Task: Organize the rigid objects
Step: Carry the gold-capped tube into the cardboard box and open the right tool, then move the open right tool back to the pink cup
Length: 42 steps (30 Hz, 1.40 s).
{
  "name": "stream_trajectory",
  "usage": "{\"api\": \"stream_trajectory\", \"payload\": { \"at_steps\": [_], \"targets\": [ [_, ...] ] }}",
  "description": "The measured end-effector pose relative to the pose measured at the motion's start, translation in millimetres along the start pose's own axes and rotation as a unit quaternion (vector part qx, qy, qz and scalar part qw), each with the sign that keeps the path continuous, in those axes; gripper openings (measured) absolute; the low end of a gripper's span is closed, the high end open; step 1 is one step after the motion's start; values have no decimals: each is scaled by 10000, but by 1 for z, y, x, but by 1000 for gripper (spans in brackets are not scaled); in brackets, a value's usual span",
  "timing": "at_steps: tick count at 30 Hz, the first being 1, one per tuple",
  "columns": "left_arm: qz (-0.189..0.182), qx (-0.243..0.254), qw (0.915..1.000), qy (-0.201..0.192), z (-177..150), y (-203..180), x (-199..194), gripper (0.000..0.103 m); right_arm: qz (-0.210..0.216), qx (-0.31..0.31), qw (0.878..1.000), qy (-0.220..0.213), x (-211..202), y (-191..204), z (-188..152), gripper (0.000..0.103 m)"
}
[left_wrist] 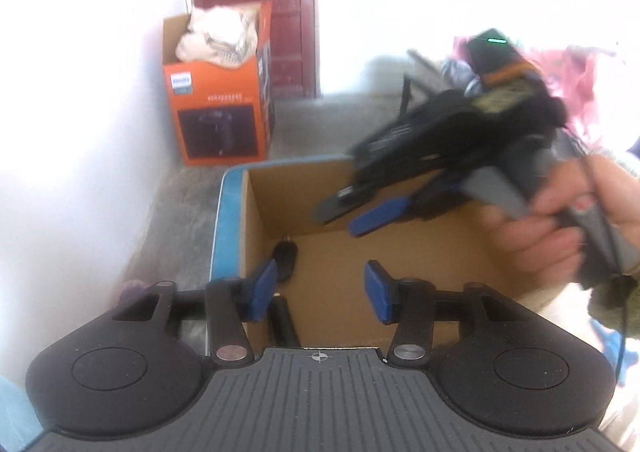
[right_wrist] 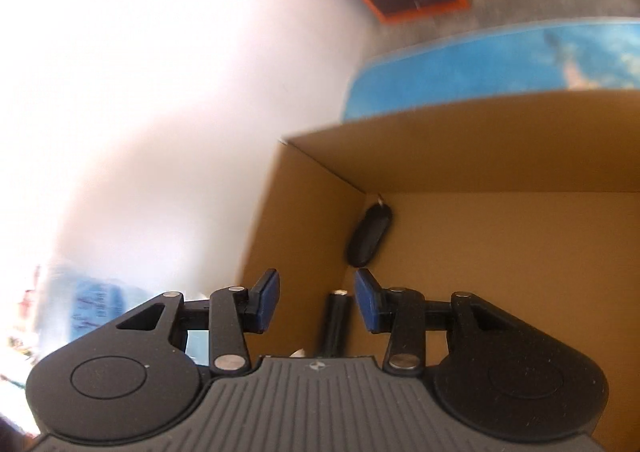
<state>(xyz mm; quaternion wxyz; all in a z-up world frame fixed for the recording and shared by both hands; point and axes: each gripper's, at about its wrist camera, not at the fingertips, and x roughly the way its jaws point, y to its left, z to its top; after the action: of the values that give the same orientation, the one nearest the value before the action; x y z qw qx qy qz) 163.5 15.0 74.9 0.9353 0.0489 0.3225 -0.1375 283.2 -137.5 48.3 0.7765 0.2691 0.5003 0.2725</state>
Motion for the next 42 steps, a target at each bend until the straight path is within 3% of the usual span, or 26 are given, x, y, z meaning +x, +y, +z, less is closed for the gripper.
{"api": "stream_trajectory", "payload": {
  "at_steps": [7,13,18,21,27,32,42],
  "targets": [
    [-306,-128,9992,-217,-31,-12,-43,54,570,-331,9938,-892,-117,4,-80,45],
    [-568,-64,9984,48,-71,-35,-51,55,595,-377,9901,-1218,-148,-4,-149,45],
    [-797,-82,9959,430,-105,-56,-42,54,542,34,9906,-1258,-117,-32,-204,45],
    [-707,25,9954,651,-121,-67,-34,52,347,305,9915,-1218,-92,-44,-219,45],
    [-392,338,9958,756,-131,-77,-19,40,253,312,9918,-1211,-59,-43,-231,45],
    [-337,400,9951,834,-137,-79,-11,26,194,233,9932,-1124,-45,-47,-233,44],
    [-369,453,9937,955,-141,-79,-2,20,143,302,9950,-942,-19,-54,-227,36]
  ]
}}
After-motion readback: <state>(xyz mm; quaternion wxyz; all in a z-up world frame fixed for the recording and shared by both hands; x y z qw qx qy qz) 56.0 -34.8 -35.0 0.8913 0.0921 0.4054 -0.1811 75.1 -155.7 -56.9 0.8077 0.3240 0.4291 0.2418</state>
